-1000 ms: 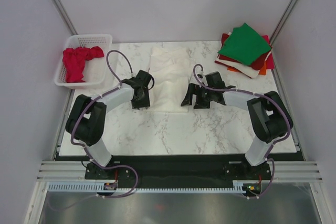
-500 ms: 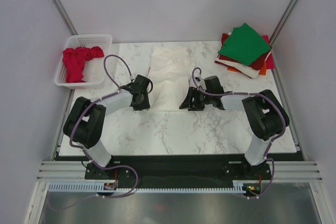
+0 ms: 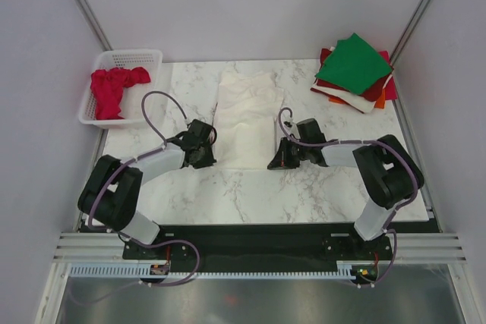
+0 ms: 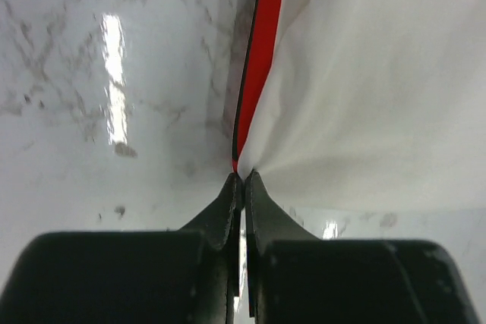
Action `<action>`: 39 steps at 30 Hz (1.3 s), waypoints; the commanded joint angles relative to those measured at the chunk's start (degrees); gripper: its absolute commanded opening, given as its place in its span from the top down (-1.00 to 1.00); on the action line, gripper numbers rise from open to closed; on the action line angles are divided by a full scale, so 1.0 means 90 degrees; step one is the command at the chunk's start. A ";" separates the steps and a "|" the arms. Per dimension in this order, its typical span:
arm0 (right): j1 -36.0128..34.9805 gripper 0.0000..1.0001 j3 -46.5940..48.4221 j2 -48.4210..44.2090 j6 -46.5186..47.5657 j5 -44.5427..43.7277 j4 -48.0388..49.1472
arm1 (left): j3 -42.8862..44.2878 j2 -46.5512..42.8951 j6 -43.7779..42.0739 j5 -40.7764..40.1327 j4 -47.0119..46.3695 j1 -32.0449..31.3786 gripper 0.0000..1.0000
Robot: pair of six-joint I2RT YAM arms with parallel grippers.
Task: Fold and stack the t-shirts
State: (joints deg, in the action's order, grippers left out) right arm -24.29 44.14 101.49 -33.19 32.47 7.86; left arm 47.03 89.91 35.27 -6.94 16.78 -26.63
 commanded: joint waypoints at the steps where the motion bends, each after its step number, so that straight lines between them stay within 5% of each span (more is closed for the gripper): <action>1: -0.0045 1.00 -0.0401 -0.0943 0.0572 -0.0453 -0.1192 | -0.0566 -0.1052 0.0281 0.0156 0.0343 -0.0253 0.95; 10: -0.1118 1.00 -0.1223 -0.4194 -0.0480 -0.0862 -0.2649 | -0.0900 -0.3765 0.0281 0.0156 0.0343 -0.1403 0.95; 11: -0.1293 1.00 -0.1116 -0.4448 -0.0559 -0.0960 -0.2786 | -0.0793 -0.3962 0.0445 0.0330 0.0643 -0.1493 0.95; 12: -0.1324 1.00 -0.1028 -0.4818 -0.0628 -0.1048 -0.3154 | -0.0434 -0.4100 0.1636 0.0419 0.3005 -0.1542 0.95; 15: -0.1324 1.00 -0.0249 -0.5066 -0.0463 -0.1701 -0.4101 | 0.0638 -0.4228 0.1522 0.0147 0.3913 -0.1553 0.95; 23: -0.1217 1.00 0.1813 -0.4149 0.0113 -0.3499 -0.5131 | 0.2673 -0.3146 0.0799 -0.0596 0.4572 -0.1552 0.95; 32: -0.0553 1.00 0.2497 -0.3232 0.0631 -0.3325 -0.4975 | 0.4255 -0.1466 0.0116 -0.0811 0.4572 -0.1319 0.95; 39: -0.0016 1.00 0.3092 -0.1992 0.0856 -0.2886 -0.4731 | 0.5399 0.0027 -0.0588 -0.0129 0.4562 -0.0325 0.93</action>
State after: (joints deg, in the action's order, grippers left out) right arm -26.65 68.45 78.50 -27.94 6.26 -36.18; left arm 90.61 85.58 36.21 -9.58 57.10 -34.59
